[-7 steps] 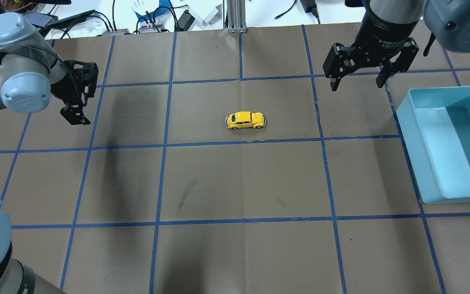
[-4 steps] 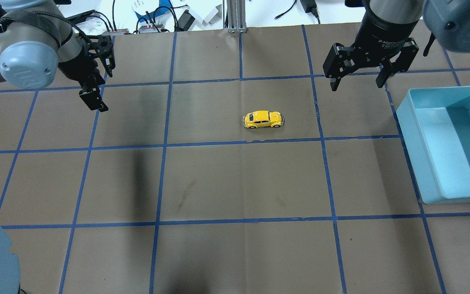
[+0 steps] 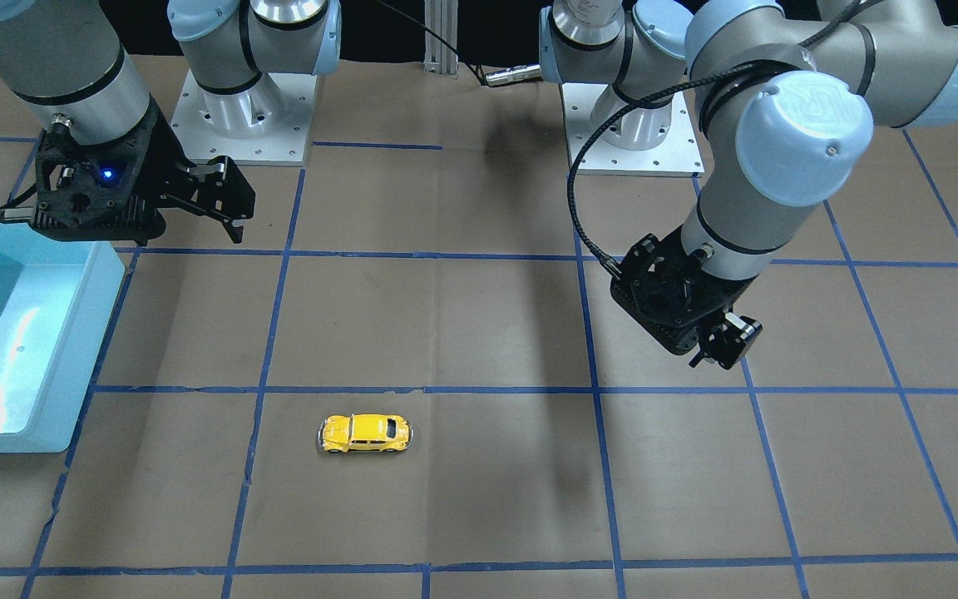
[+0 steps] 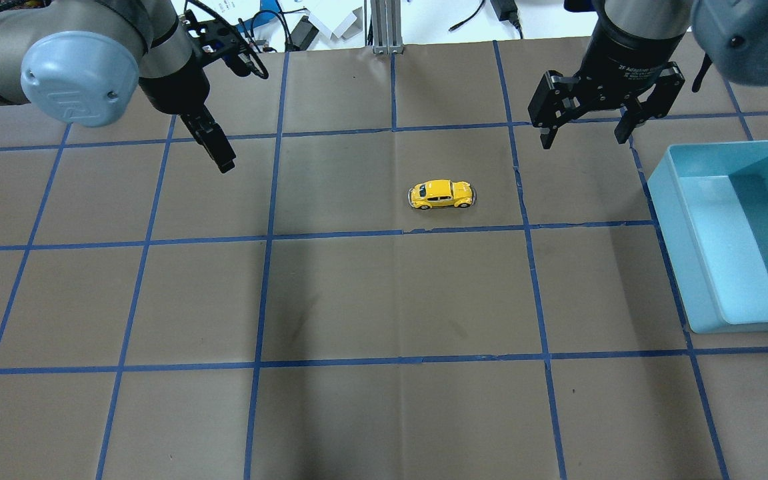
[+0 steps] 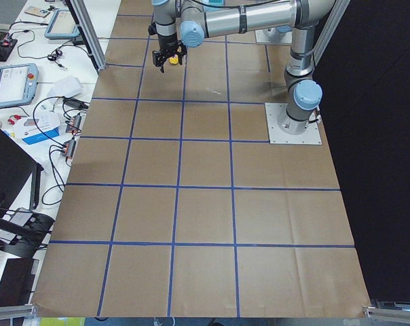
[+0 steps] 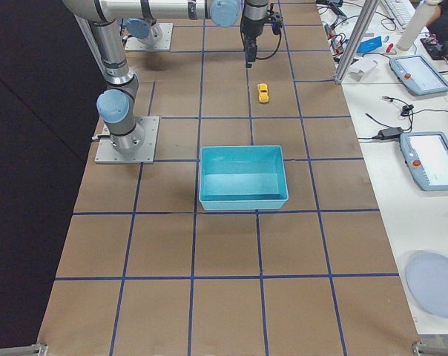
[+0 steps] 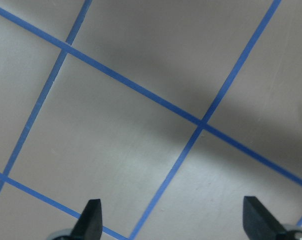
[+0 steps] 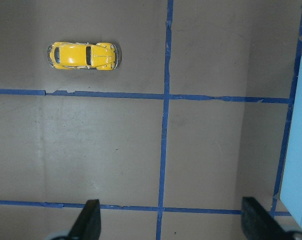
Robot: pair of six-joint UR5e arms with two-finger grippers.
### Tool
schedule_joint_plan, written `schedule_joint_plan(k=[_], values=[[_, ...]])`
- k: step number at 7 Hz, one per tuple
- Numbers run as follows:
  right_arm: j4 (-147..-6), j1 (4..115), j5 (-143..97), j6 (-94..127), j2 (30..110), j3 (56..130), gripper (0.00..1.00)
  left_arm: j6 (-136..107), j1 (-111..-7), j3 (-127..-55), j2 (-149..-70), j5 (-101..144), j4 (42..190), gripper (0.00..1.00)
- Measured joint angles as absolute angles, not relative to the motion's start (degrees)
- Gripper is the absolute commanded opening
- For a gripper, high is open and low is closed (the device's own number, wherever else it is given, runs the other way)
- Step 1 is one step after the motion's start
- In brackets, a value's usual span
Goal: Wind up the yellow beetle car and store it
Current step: 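Raise the left gripper back to rest while the right gripper moves toward the car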
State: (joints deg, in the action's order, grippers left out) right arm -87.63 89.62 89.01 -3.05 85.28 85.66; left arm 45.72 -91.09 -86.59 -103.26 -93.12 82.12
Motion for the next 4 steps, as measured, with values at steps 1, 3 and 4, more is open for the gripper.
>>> schedule_joint_plan(k=[1,3,4], values=[[-87.6,89.6,89.0,-3.1,85.3,85.7,1.0,36.9,-92.6,-86.6,-102.0,-93.4,83.4,1.0],[-87.7,89.2,89.2,-3.1,85.2,85.3,1.0,21.1,-93.0,-86.5,-97.2,-93.3,85.7,1.0],[-87.9,89.0,89.3,-3.1,85.2,85.3,1.0,16.2,-91.2,-86.3,-94.7,-92.9,86.8,1.0]])
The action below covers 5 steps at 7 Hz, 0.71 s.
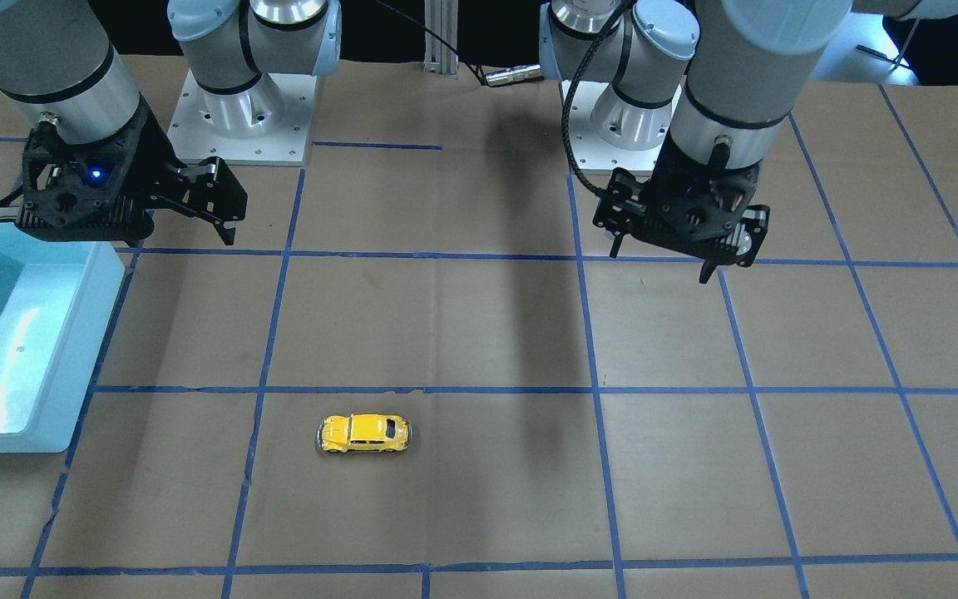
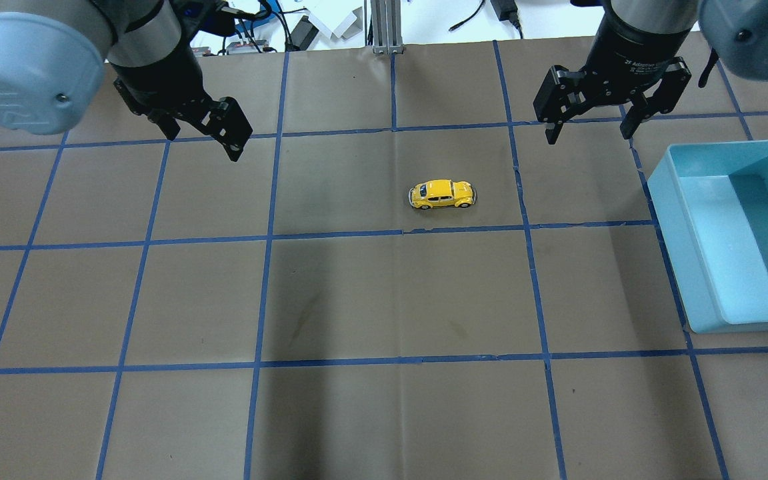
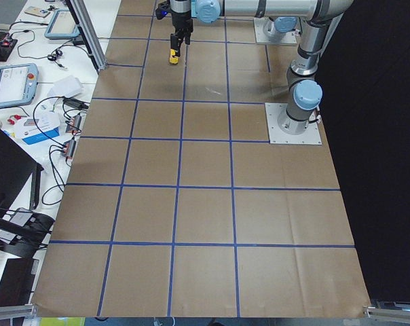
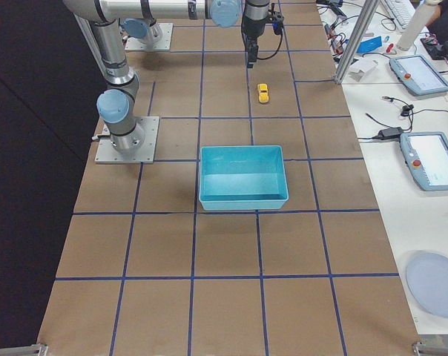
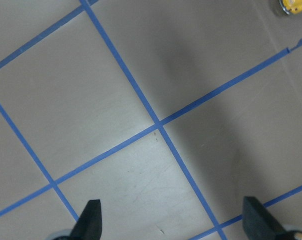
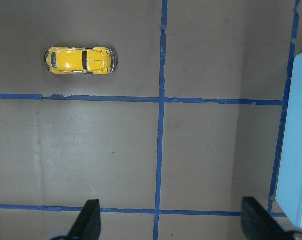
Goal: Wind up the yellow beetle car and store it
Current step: 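Raise the left gripper back to rest while the right gripper moves toward the car, then lower the right gripper onto the yellow car and grasp it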
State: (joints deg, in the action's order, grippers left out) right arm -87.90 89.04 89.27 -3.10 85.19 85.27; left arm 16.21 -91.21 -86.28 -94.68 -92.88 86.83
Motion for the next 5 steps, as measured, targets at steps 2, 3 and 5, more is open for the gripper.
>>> schedule_joint_plan(k=[2,3,5], values=[[-88.0,89.9,89.4,-2.9,83.6,85.2,1.0,7.9,-87.6,-86.1,-91.0,-92.6,88.9,1.0],[-87.7,91.4,89.4,-2.5,81.7,85.2,1.0,4.0,-87.0,-86.1,-90.4,-92.2,89.2,1.0],[-89.1,95.9,89.0,-2.1,76.8,84.8,1.0,0.3,-86.6,-86.1,-89.9,-90.4,89.1,1.0]])
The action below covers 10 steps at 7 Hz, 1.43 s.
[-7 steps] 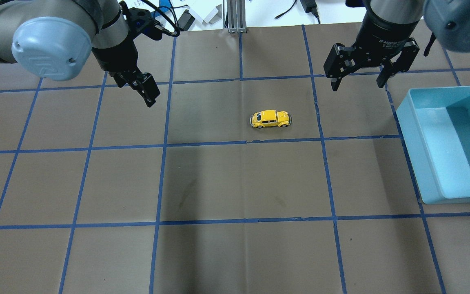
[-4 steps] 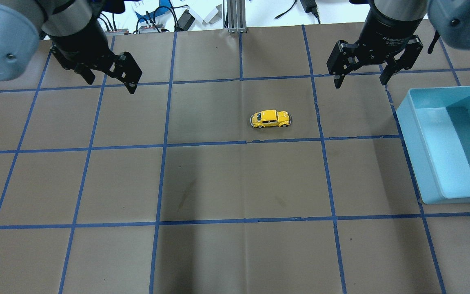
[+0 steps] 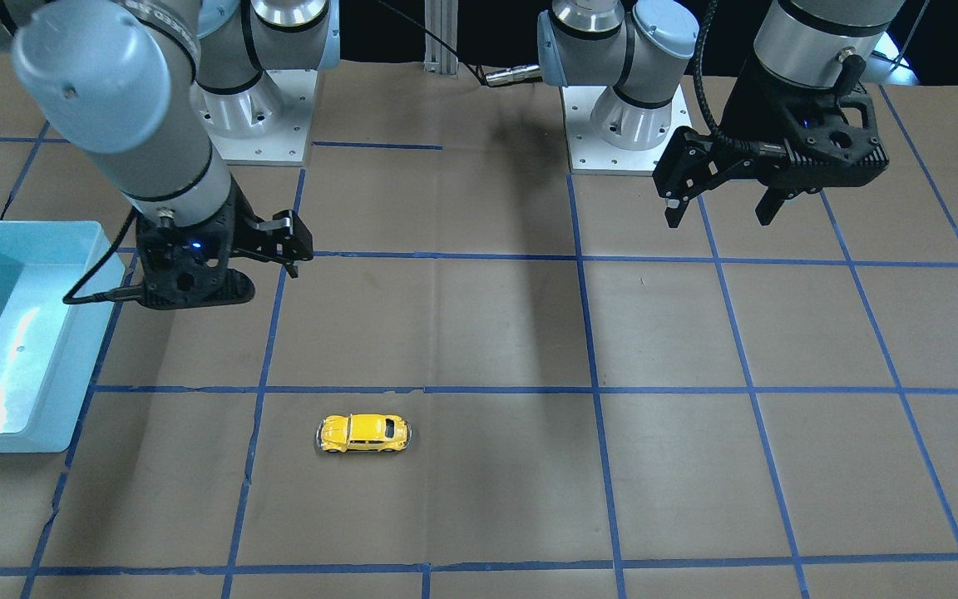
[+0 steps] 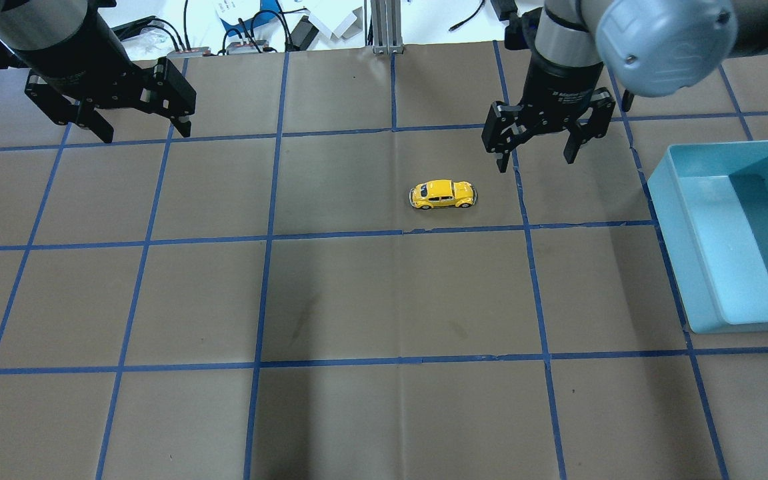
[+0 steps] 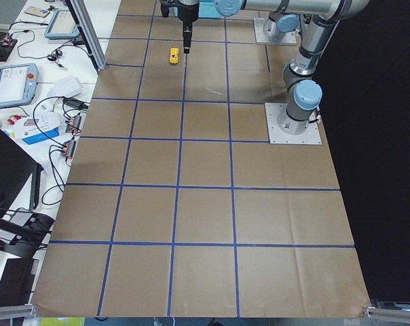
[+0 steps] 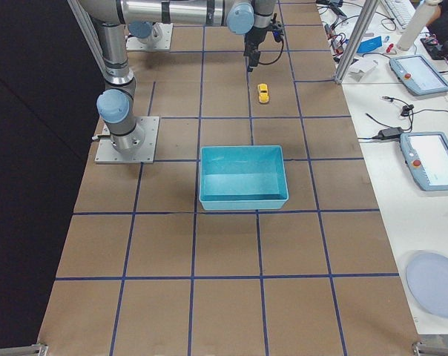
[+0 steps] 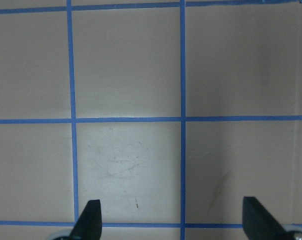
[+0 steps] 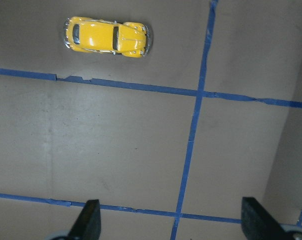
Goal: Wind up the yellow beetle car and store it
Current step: 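Lower the right gripper onto the yellow car and grasp it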
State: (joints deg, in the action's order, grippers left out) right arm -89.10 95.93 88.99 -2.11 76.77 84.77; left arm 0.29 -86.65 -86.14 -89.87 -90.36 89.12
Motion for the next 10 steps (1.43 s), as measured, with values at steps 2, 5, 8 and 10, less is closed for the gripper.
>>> schedule_joint_plan(k=[2,5,8,10], values=[[-92.7,99.2,88.5,-1.8,73.2,84.6,1.0,0.2,-86.6,-86.1,-89.4,-89.7,89.7,1.0],[-94.7,100.8,89.1,-6.9,71.9,85.1,1.0,0.7,-86.5,-86.1,-88.9,-90.0,90.7,1.0],[-97.6,100.9,88.6,-28.9,71.5,86.5,1.0,0.8,-86.5,-86.1,-88.8,-90.0,92.2,1.0],[-99.4,101.0,88.5,-40.1,70.6,87.0,1.0,0.9,-86.5,-86.3,-88.6,-90.0,93.0,1.0]])
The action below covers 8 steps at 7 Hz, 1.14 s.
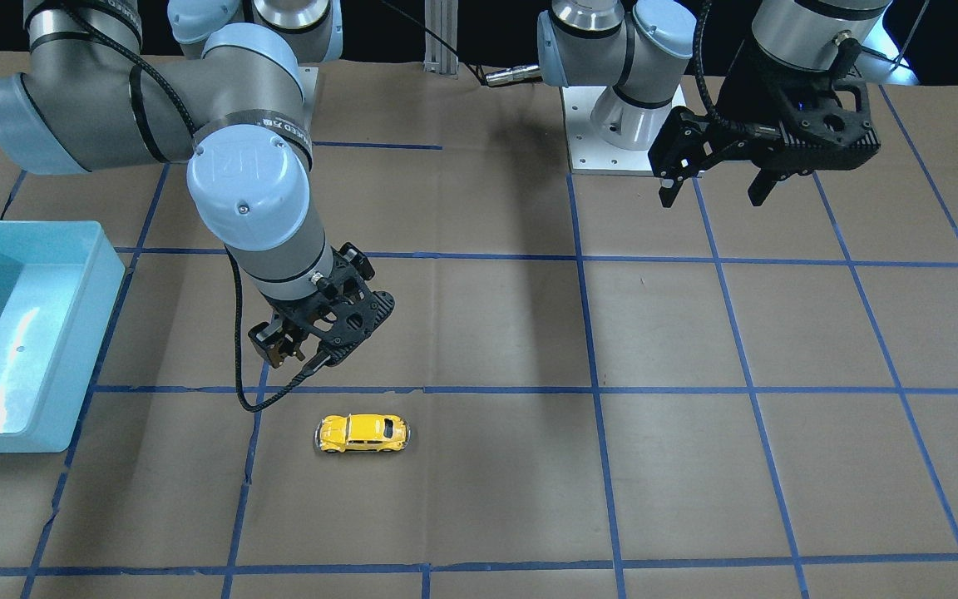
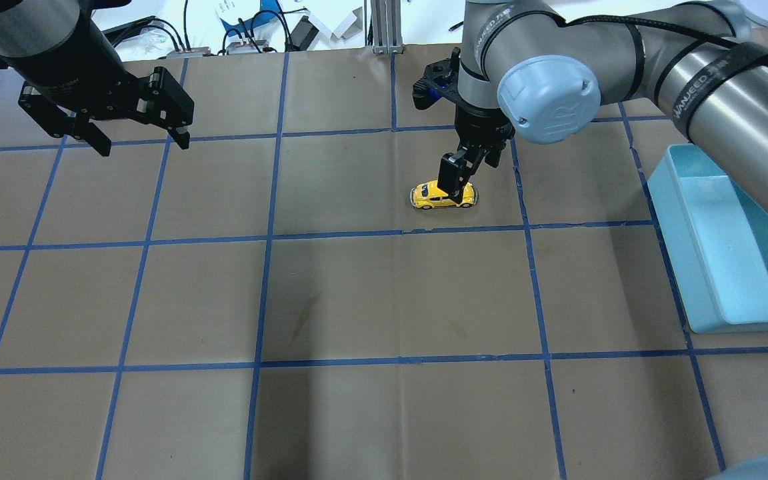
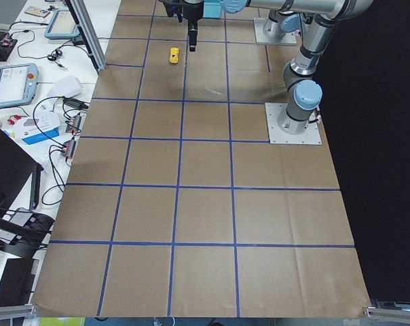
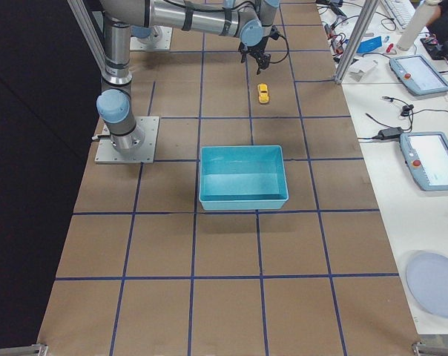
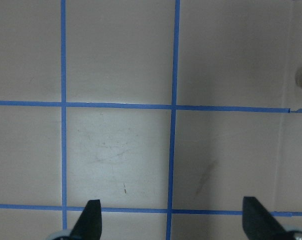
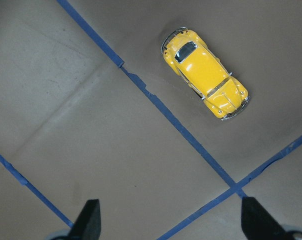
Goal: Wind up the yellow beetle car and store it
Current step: 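Lower the right gripper onto the yellow car and grasp it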
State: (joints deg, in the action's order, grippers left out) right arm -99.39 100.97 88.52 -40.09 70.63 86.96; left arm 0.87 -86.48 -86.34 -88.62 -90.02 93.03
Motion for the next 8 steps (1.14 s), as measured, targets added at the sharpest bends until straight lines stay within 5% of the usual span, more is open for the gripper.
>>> schedule_joint_plan(k=[8], values=[[-117.6,101.2,88.5,-71.5,63.0,90.5,1.0,1.8,-86.1,-87.1,-87.7,-91.6,91.8,1.0]])
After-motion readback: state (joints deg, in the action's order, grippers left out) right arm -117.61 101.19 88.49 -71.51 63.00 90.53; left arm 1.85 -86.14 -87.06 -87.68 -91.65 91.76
